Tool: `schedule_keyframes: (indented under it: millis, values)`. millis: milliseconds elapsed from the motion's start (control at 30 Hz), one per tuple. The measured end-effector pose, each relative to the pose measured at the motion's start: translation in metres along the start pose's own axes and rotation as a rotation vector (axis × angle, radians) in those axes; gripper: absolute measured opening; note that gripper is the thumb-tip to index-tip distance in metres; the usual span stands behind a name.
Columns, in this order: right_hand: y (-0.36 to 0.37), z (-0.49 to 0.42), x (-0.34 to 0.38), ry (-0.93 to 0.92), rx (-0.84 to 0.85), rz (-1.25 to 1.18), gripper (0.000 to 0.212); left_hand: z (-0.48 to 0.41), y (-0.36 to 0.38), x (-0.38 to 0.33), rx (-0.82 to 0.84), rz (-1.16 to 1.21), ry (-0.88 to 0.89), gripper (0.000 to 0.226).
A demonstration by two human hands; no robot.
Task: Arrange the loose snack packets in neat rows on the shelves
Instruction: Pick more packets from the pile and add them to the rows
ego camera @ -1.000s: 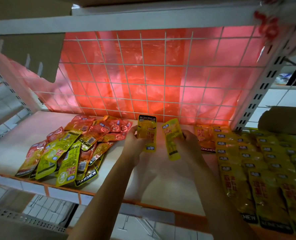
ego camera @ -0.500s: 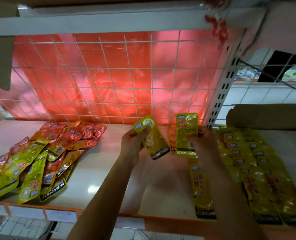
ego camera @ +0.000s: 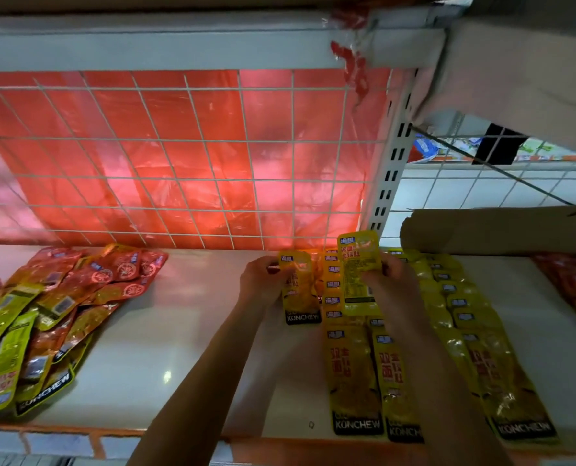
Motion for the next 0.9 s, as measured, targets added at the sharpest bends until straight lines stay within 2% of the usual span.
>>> schedule_keyframes:
  millis: [267, 400, 533, 700, 800, 900]
  values:
    - [-0.005, 0.001, 0.003, -0.021, 0.014, 0.043, 0.010, -0.006, 0.013, -0.006, -0.037, -0.176, 0.115, 0.009]
    - [-0.003, 0.003, 0.002, -0.018, 0.039, 0.052, 0.012, -0.005, 0.015, -0.009, -0.084, -0.318, 0.184, 0.022]
    - [-0.001, 0.003, 0.001, -0.020, 0.045, 0.074, 0.017, -0.001, 0.018, -0.011, -0.144, -0.439, 0.184, 0.029]
    - [0.001, 0.005, 0.001, -0.016, 0.035, 0.090, 0.020, -0.003, 0.018, -0.010, -0.138, -0.535, 0.166, 0.039]
    - [0.005, 0.008, 0.004, -0.067, 0.035, 0.110, 0.025, 0.002, 0.015, -0.013, -0.196, -0.513, 0.197, 0.042]
    - [0.013, 0.010, 0.010, -0.150, 0.005, 0.192, 0.028, 0.017, 0.013, -0.027, -0.262, -0.401, 0.395, 0.025]
Point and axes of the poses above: each hand's wrist, its own z-axis away from the middle knuckle, its own y-axis out of the palm, x = y × z, the point moved 5 cm from there along -z, towards the middle knuckle
